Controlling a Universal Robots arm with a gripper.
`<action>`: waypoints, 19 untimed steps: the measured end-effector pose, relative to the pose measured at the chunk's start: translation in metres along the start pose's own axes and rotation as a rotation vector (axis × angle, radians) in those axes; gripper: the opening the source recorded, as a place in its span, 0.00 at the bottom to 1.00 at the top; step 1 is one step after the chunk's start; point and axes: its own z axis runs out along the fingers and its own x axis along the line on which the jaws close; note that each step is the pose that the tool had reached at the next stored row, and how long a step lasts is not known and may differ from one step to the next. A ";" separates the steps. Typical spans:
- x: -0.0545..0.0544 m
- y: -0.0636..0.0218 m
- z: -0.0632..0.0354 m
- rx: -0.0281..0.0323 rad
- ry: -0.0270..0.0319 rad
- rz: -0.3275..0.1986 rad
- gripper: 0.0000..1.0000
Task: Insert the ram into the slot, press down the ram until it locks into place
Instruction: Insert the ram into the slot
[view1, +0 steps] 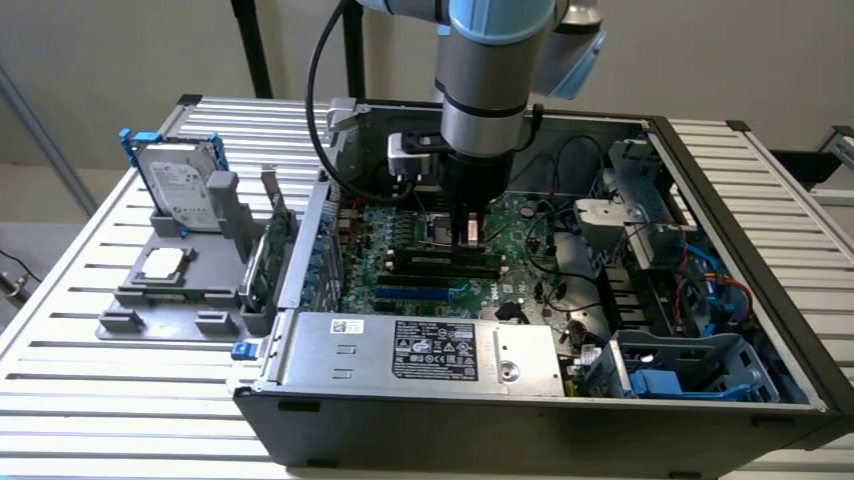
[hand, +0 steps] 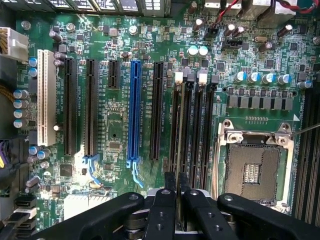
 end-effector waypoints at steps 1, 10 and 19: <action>0.000 0.0000 0.0003 0.0000 0.0001 0.000 0.13; 0.000 0.0001 0.0016 0.0009 0.0007 0.000 0.13; 0.000 -0.0005 0.0009 0.0009 0.0006 0.000 0.13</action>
